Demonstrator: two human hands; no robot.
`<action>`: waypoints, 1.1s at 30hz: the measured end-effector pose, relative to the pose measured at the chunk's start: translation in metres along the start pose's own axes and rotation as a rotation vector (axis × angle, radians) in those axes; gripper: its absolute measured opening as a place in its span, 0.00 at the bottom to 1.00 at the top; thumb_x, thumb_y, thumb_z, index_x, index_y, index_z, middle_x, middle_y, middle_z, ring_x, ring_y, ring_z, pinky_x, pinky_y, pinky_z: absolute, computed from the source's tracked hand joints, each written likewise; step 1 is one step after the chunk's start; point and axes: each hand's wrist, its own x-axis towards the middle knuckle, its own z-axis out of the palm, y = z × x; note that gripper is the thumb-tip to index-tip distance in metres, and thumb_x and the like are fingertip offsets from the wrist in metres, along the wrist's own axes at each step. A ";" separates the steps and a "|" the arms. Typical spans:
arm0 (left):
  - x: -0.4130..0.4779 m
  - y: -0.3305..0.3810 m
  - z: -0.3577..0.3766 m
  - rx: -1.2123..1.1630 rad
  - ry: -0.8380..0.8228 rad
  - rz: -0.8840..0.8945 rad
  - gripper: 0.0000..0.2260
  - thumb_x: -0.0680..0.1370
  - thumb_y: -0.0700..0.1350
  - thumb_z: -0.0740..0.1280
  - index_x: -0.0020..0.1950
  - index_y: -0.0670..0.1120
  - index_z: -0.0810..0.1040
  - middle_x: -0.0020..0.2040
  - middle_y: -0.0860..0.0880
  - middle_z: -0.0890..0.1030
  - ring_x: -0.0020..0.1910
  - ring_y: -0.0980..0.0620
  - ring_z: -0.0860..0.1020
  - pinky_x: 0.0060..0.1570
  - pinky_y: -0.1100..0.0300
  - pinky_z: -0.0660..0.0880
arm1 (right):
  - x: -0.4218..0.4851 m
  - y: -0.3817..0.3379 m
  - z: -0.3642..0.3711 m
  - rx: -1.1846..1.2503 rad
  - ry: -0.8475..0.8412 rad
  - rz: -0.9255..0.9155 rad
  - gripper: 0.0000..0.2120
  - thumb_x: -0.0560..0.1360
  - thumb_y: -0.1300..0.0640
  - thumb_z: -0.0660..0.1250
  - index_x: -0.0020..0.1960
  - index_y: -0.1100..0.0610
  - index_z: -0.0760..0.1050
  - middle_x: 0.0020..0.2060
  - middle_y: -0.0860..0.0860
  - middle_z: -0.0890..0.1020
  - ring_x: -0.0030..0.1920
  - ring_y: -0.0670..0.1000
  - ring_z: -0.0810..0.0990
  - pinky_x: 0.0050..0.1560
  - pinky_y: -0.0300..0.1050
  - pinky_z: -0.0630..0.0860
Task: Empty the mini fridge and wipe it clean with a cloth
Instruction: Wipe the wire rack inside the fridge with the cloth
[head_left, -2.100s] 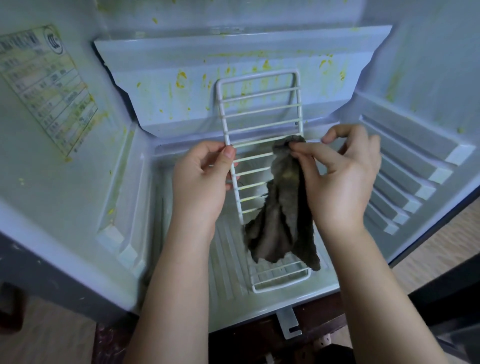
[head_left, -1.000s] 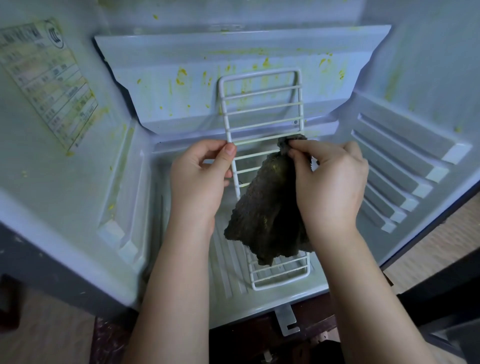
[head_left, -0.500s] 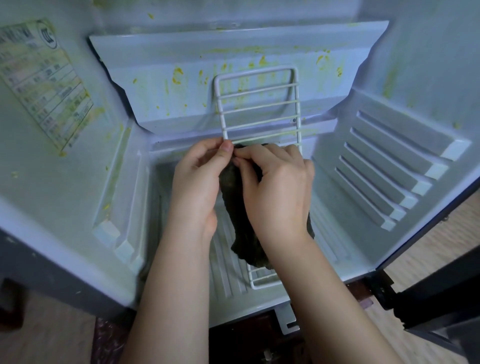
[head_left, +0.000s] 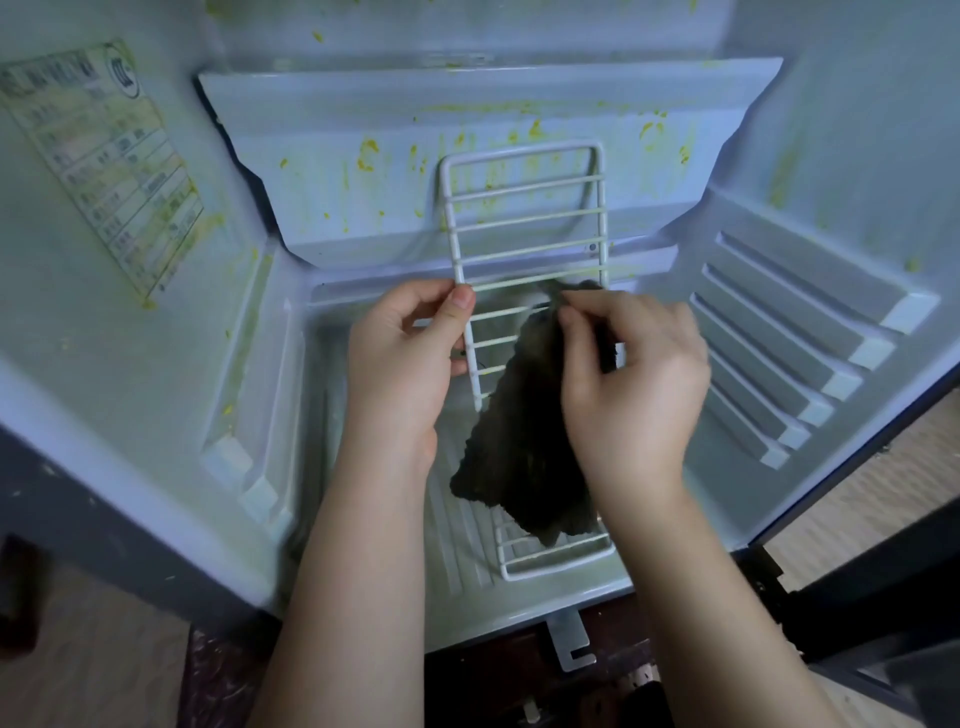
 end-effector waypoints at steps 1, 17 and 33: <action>0.001 0.000 0.000 0.001 0.002 0.001 0.04 0.78 0.41 0.69 0.44 0.49 0.81 0.40 0.51 0.80 0.36 0.58 0.77 0.36 0.62 0.76 | -0.005 -0.006 0.003 0.001 -0.037 -0.048 0.05 0.73 0.59 0.68 0.46 0.54 0.82 0.39 0.48 0.83 0.41 0.56 0.76 0.44 0.52 0.73; 0.001 -0.002 0.002 0.056 0.014 0.025 0.04 0.79 0.41 0.68 0.45 0.48 0.80 0.39 0.51 0.79 0.34 0.59 0.75 0.37 0.62 0.77 | -0.011 -0.003 0.009 -0.195 -0.150 -0.162 0.04 0.74 0.54 0.67 0.45 0.51 0.81 0.36 0.46 0.80 0.39 0.55 0.73 0.41 0.47 0.60; 0.003 -0.005 0.003 0.035 0.028 0.018 0.04 0.79 0.43 0.68 0.45 0.50 0.80 0.37 0.56 0.80 0.39 0.59 0.77 0.45 0.59 0.75 | -0.017 -0.024 0.022 0.103 -0.248 -0.056 0.03 0.72 0.58 0.68 0.42 0.57 0.78 0.36 0.52 0.78 0.40 0.58 0.76 0.40 0.54 0.74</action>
